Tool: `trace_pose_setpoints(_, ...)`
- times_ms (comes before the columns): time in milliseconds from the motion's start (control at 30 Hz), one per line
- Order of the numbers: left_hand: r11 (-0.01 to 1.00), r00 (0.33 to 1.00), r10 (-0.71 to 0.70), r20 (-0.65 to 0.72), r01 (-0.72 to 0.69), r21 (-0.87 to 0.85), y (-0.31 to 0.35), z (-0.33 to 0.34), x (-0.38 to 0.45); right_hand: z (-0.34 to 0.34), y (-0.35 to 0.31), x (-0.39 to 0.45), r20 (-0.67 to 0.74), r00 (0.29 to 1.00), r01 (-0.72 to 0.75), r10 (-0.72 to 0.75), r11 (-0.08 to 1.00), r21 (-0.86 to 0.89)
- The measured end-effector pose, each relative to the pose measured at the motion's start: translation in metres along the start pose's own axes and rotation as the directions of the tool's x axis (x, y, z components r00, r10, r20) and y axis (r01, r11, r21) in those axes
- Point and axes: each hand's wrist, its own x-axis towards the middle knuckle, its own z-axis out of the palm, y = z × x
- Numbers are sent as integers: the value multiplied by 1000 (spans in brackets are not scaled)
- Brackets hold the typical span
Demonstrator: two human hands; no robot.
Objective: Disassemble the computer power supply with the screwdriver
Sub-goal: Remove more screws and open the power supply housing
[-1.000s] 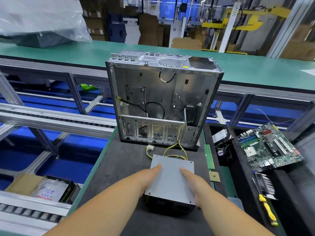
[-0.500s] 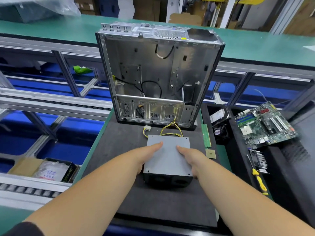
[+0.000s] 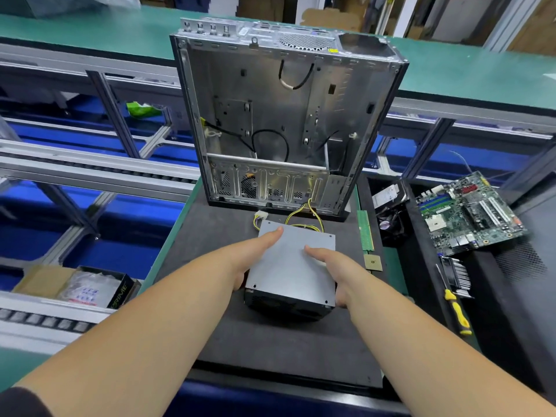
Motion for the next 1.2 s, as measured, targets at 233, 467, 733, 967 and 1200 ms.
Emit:
trace_pose_setpoints(233,992,999,-33,-23,35,119,3,-3,-5,1,-3,2,-21,1000,-4,2,996,-92)
trace_pose_setpoints(467,999,998,-9,-58,11,30,-4,-7,9,-7,-11,11,-143,989,17,-33,994,-110)
trace_pose_setpoints(733,992,999,16,-45,-22,-127,0,-1,7,13,-17,17,-60,998,-28,26,999,-27)
trace_pose_setpoints(967,993,1000,-16,12,18,-113,5,-4,8,14,-21,17,-66,997,-53,51,998,-33)
trace_pose_setpoints(1200,1000,1000,-4,8,4,12,4,-9,11,14,-26,15,-65,997,-41,37,997,-71)
